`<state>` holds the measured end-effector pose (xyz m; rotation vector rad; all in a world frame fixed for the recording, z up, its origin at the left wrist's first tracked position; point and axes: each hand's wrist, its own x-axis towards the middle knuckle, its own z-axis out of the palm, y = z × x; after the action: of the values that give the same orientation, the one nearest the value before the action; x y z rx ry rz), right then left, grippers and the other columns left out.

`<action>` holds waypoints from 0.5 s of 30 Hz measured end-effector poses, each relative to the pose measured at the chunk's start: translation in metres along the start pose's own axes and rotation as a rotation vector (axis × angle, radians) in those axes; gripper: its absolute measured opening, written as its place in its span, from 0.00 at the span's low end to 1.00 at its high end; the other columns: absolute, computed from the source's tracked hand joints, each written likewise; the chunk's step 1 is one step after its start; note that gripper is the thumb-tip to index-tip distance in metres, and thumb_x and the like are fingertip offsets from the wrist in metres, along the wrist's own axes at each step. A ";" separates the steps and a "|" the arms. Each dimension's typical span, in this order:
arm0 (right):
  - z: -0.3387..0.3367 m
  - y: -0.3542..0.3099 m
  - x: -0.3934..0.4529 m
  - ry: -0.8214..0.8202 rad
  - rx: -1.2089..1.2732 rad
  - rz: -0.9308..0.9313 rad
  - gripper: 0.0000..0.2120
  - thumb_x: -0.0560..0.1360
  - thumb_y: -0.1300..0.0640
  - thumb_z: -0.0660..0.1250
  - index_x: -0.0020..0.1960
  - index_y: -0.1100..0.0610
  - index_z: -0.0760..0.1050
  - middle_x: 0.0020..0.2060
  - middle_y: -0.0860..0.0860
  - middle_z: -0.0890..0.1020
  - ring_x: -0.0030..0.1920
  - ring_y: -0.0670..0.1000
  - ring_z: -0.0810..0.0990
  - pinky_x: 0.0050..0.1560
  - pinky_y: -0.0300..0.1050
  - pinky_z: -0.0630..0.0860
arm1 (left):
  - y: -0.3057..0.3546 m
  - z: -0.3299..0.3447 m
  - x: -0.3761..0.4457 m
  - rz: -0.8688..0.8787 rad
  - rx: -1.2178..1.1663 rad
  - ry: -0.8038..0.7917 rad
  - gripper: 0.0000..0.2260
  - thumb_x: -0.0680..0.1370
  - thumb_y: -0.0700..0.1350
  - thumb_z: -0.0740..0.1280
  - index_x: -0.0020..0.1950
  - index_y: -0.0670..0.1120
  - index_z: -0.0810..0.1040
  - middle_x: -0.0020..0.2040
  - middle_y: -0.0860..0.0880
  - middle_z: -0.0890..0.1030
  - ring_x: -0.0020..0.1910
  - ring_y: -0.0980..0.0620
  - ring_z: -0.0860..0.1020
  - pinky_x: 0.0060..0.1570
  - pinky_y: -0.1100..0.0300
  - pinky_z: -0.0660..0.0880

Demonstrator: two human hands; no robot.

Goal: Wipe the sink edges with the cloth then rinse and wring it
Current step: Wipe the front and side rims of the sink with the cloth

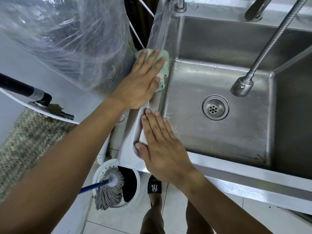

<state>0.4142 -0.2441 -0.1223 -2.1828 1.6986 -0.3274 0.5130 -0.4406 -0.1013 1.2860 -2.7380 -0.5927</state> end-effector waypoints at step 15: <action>-0.057 0.046 0.041 0.062 0.354 0.148 0.23 0.76 0.58 0.56 0.69 0.55 0.78 0.72 0.51 0.77 0.75 0.52 0.68 0.82 0.48 0.47 | 0.007 0.008 0.008 -0.084 0.089 0.158 0.26 0.85 0.50 0.50 0.82 0.43 0.60 0.83 0.45 0.58 0.83 0.42 0.51 0.80 0.46 0.44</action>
<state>0.3615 -0.3011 -0.0910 -1.7997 1.6746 -0.6097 0.5007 -0.4400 -0.1066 1.4072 -2.6203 -0.3608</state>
